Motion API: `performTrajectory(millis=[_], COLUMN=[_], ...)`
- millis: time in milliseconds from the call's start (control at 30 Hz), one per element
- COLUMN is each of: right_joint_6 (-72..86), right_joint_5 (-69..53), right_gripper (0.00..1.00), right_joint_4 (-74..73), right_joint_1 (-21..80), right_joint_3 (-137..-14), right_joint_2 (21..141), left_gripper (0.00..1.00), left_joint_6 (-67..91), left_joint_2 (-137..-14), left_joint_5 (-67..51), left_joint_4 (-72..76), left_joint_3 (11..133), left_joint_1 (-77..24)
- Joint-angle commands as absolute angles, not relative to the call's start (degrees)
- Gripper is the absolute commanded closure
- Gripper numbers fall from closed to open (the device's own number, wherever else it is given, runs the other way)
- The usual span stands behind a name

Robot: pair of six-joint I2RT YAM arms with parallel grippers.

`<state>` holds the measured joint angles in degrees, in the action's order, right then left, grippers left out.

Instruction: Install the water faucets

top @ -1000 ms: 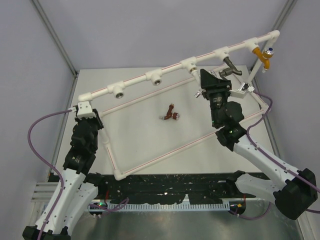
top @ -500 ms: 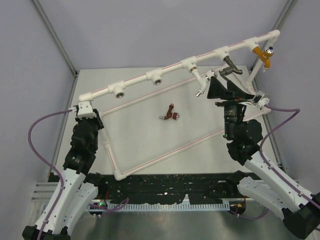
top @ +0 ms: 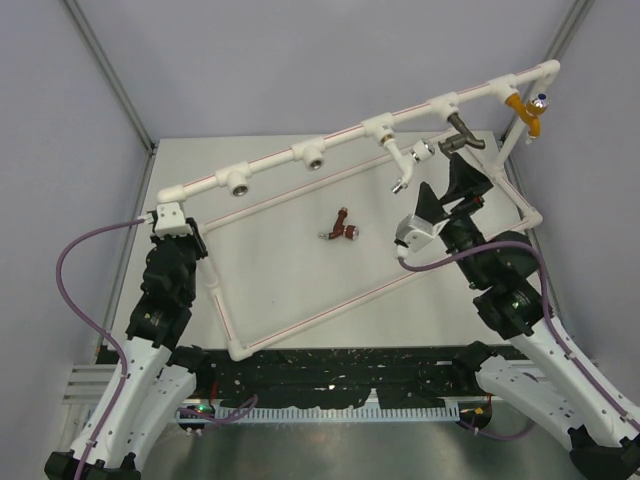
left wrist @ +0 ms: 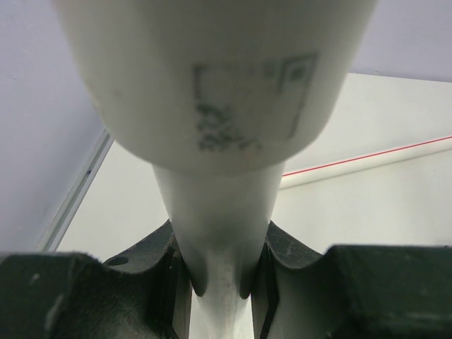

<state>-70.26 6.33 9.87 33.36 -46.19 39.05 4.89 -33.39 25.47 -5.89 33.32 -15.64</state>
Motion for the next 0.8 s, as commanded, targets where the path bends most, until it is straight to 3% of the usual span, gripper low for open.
performTrajectory(millis=[0,267,367,500,600,667,767], right_joint_6=[-96.22,-108.19,-108.2,-105.83,-100.22,-95.05,-79.42], right_joint_5=[2.82,3.43,3.52,3.96,3.34,3.25,-1.55], right_gripper=[0.04,0.04,0.0,0.19,0.47,0.58,0.68], right_joint_4=[2.02,6.4,9.31,11.25,12.74,14.23,18.45], right_joint_1=[33.22,33.31,33.31,33.31,33.31,33.31,33.31], right_joint_3=[-49.04,-51.94,-52.21,-51.95,-50.46,-49.14,-47.81], right_joint_2=[42.96,51.32,53.78,55.89,56.16,55.99,54.67], left_gripper=[1.0,1.0,1.0,1.0,1.0,1.0,1.0], left_joint_6=[3.08,3.16,3.6,4.39,4.83,5.18,5.97], left_joint_2=[-33.84,-33.66,-33.57,-33.49,-33.75,-34.01,-33.84], left_joint_5=[23.47,23.47,23.12,22.15,21.71,21.71,20.92], left_joint_4=[-8.79,-8.96,-9.23,-9.84,-10.37,-10.9,-11.43], left_joint_3=[34.98,34.89,34.89,34.98,35.07,35.33,35.6], left_joint_1=[-16.08,-16.08,-16.08,-16.17,-16.26,-16.26,-16.35])
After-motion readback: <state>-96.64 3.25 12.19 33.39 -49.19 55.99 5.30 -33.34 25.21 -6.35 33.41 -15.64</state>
